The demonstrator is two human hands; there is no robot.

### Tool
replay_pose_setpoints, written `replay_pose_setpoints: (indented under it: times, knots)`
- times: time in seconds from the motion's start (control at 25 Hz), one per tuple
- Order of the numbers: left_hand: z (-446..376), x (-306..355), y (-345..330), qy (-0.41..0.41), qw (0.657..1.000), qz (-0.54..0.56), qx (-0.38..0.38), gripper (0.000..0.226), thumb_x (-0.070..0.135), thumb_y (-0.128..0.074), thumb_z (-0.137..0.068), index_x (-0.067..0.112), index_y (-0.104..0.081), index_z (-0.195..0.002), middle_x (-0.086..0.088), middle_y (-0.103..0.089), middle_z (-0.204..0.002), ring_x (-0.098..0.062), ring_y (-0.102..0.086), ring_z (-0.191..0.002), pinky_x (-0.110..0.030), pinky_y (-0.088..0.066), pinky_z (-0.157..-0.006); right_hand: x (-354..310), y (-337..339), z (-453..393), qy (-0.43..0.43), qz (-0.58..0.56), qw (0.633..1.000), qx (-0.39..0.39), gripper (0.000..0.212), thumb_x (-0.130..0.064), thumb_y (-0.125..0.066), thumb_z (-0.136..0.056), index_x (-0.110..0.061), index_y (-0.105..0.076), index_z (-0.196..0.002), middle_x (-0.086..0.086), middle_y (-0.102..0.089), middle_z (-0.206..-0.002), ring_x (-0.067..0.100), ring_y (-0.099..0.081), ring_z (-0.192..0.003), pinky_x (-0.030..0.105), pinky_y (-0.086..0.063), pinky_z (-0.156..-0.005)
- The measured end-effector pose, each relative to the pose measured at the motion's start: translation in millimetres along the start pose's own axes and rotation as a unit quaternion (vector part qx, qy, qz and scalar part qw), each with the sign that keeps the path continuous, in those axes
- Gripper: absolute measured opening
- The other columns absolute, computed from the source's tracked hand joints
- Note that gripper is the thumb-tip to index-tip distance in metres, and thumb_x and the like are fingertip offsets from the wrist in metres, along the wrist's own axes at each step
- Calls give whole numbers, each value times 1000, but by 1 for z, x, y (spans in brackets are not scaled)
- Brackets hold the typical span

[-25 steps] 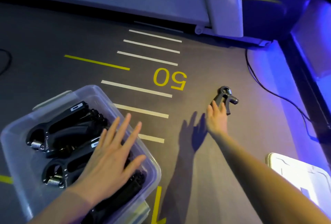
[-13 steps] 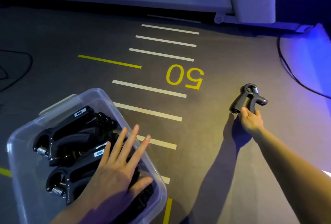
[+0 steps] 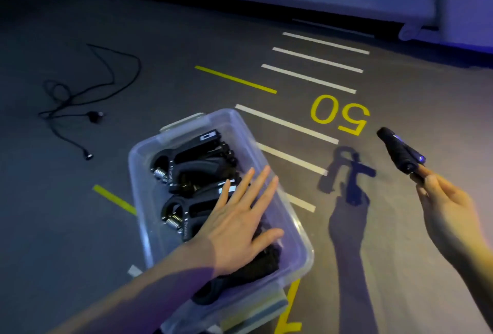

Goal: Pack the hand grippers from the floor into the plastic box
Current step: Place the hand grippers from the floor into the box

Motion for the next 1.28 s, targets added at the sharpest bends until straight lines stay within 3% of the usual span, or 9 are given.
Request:
replay_pose_setpoints:
  times: [0.12, 0.24, 0.48, 0.64, 0.76, 0.84, 1.08, 1.2, 1.28]
  knots:
    - [19, -21, 3, 51, 998, 17, 44, 78, 67, -4, -80, 29, 23, -142, 11, 32, -149, -9, 31, -135, -41, 12, -113, -44, -35, 38, 97, -108, 985, -98, 30, -45, -38, -97, -41, -66, -109, 0, -56, -123, 2, -53, -112, 16, -39, -98]
    - [37, -47, 8, 112, 986, 54, 109, 83, 68, -4, -77, 24, 10, -146, 5, 15, -154, -7, 23, -137, -38, 13, -113, -83, -76, 73, 127, -243, 935, -224, 38, -42, -39, -97, -25, -69, -112, 1, -51, -134, 6, -44, -130, 22, -31, -111]
    - [63, -91, 12, 199, 939, 177, 217, 62, 41, -30, -96, 14, -8, -148, -4, -17, -154, -17, -6, -142, -38, 5, -114, -128, -135, 105, 304, 22, 906, -294, 45, -45, -30, -93, -29, -61, -121, -10, -47, -129, -4, -44, -122, 8, -30, -97]
    - [69, -110, 13, 199, 906, 263, 264, 69, 19, -46, -94, 18, -2, -148, -2, -18, -154, -19, -16, -141, -40, -7, -116, -142, -162, 97, 535, 309, 740, -265, 55, -41, -21, -98, -11, -58, -127, 5, -37, -141, 16, -39, -125, 26, -36, -101]
    - [71, -112, 16, 160, 925, 243, 243, 88, 18, -60, -83, 30, 0, -146, 1, -19, -154, -15, -14, -141, -48, -7, -114, -139, -176, 92, 587, 415, 644, -263, 56, -42, -27, -96, -2, -59, -119, 2, -32, -150, 22, -25, -138, 37, -23, -111]
    - [72, -106, 9, 132, 965, 146, 174, 88, 27, -66, -78, 33, -10, -146, 2, -19, -154, -14, -14, -142, -52, 2, -112, -131, -176, 95, 558, 396, 656, -319, 60, -47, -24, -97, -3, -55, -124, -4, -27, -154, 16, -14, -144, 29, -15, -114]
    - [68, -96, 2, 134, 979, 71, 139, 87, 69, -54, -72, 37, -17, -144, 2, -19, -154, -20, -20, -141, -50, 16, -108, -121, -176, 101, 380, 181, 840, -343, 67, -61, -17, -94, -18, -53, -130, -5, -45, -142, 11, -38, -133, 19, -28, -108]
    - [63, -87, 0, 158, 981, 11, 114, 100, 74, -53, -68, 31, -6, -146, 2, -16, -155, -25, -16, -142, -54, 15, -109, -116, -200, 101, 319, 219, 851, -356, 51, -51, -26, -97, -34, -28, -146, -7, -8, -158, 7, -6, -144, 23, -12, -116]
    - [63, -83, -3, 165, 980, -21, 111, 105, 74, -53, -69, 29, 1, -146, 1, -12, -156, -25, -12, -142, -53, 17, -108, -112, -209, 103, 295, 258, 848, -358, 51, -43, -31, -98, -38, -17, -147, -4, -4, -157, 14, -16, -143, 30, -23, -114]
Point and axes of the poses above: each hand's wrist, its own z-axis away from the middle knuckle, its own y-axis out of the back of the hand, x = y × z, the point moved 2 cm from there along -z, towards the middle knuckle
